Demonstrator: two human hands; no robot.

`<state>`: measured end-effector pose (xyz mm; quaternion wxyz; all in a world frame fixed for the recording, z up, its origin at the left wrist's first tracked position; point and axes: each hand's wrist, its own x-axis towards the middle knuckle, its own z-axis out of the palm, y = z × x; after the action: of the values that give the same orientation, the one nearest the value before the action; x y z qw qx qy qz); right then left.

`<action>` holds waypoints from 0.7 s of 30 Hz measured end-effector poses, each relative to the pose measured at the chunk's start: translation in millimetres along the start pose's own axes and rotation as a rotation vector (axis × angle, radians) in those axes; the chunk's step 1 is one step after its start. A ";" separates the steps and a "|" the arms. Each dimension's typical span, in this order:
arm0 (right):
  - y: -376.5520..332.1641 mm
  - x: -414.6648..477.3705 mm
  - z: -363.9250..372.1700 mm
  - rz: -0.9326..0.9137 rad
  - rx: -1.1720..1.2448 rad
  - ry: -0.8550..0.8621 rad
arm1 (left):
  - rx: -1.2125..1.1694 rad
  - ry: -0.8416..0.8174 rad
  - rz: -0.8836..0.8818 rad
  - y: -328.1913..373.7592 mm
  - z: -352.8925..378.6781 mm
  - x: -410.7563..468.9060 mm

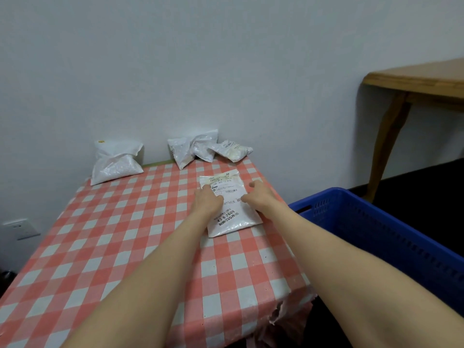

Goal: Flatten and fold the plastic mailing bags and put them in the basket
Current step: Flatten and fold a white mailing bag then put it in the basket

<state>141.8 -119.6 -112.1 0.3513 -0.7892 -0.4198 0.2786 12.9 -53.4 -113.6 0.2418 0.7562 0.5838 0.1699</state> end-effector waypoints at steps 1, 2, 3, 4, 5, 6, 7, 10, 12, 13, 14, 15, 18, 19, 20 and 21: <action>-0.2 -1.1 1.1 0.019 0.047 -0.001 | -0.024 0.006 -0.004 0.8 0.7 -0.1; 0.4 -0.1 2.2 0.033 0.098 0.007 | -0.056 0.015 -0.012 1.5 1.1 0.2; 0.6 0.1 2.6 0.051 0.146 0.019 | -0.089 0.023 -0.023 2.4 1.0 -0.1; 0.9 0.2 1.7 0.064 0.194 0.033 | -0.127 0.032 -0.038 3.2 1.0 1.3; 1.0 0.4 1.2 0.087 0.240 0.046 | -0.174 0.043 -0.062 3.4 0.9 2.3; 1.2 -0.1 -0.8 0.108 0.293 0.057 | -0.232 0.059 -0.089 4.2 0.7 3.4; 0.8 -0.6 -3.0 0.147 0.351 0.054 | -0.298 0.070 -0.119 6.4 -0.1 2.6; 0.3 -2.1 -10.6 0.225 0.549 0.049 | -0.507 0.072 -0.197 15.6 -3.8 -2.1; 3.4 -1.6 -18.9 0.249 0.632 0.057 | -0.546 0.057 -0.195 24.4 -6.8 -2.4; 5.6 -2.7 -25.1 0.255 0.667 0.056 | -0.546 0.045 -0.177 29.6 -7.8 -1.1; 7.9 -4.5 -32.4 0.250 0.703 0.052 | -0.563 0.024 -0.160 35.2 -7.9 0.0; 11.1 -4.8 -40.9 0.243 0.720 0.056 | -0.588 -0.009 -0.143 42.5 -7.1 -1.6; 26.5 -6.5 -68.6 0.238 0.738 0.086 | -0.585 -0.061 -0.062 68.7 4.8 -5.1; 34.2 -7.1 -78.5 0.239 0.752 0.105 | -0.579 -0.063 -0.024 80.4 10.9 -6.7; 42.6 -8.1 -87.5 0.241 0.767 0.123 | -0.579 -0.061 0.003 92.0 17.5 -7.8; 50.9 -8.8 -96.0 0.245 0.785 0.141 | -0.563 -0.057 0.031 103.8 23.8 -9.2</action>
<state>231.8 -178.3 -93.5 0.6178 -0.6565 -0.1595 0.4024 106.5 -87.2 -74.4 0.4563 0.6724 0.4949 0.3077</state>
